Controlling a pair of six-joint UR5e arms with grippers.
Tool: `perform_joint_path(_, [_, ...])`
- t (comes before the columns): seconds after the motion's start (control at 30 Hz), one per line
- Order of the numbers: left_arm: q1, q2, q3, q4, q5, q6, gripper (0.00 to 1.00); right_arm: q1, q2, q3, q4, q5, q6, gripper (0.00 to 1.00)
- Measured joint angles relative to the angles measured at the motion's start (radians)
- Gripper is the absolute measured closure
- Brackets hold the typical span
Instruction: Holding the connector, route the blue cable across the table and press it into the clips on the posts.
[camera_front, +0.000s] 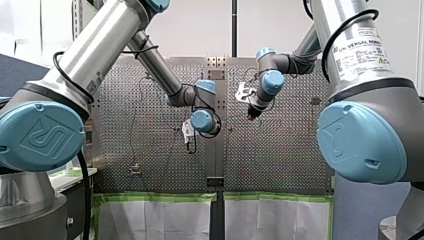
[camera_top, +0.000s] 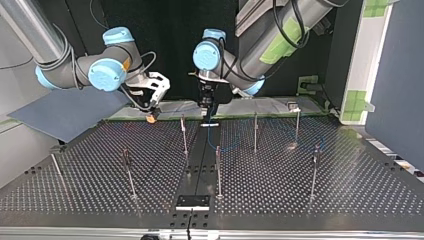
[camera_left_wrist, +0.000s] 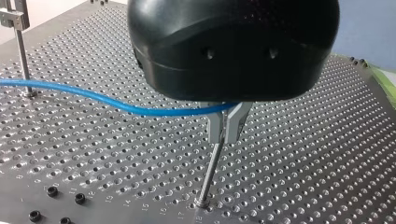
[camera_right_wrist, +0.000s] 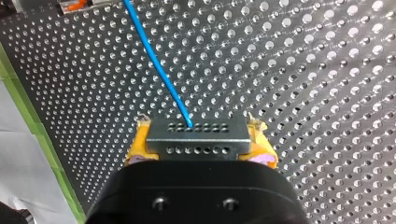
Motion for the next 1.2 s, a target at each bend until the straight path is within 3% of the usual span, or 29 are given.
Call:
perform_joint_path(0.27, [0.000, 0.000, 0.000, 0.000, 0.000, 0.000, 0.93, 0.000, 0.000, 0.000, 0.000, 0.000, 0.000, 1.00])
perform_joint_path(0.3, [0.000, 0.000, 0.000, 0.000, 0.000, 0.000, 0.89, 0.000, 0.000, 0.000, 0.000, 0.000, 0.000, 1.00])
perform_joint_path(1.2, [0.000, 0.000, 0.000, 0.000, 0.000, 0.000, 0.89, 0.000, 0.000, 0.000, 0.000, 0.000, 0.000, 1.00])
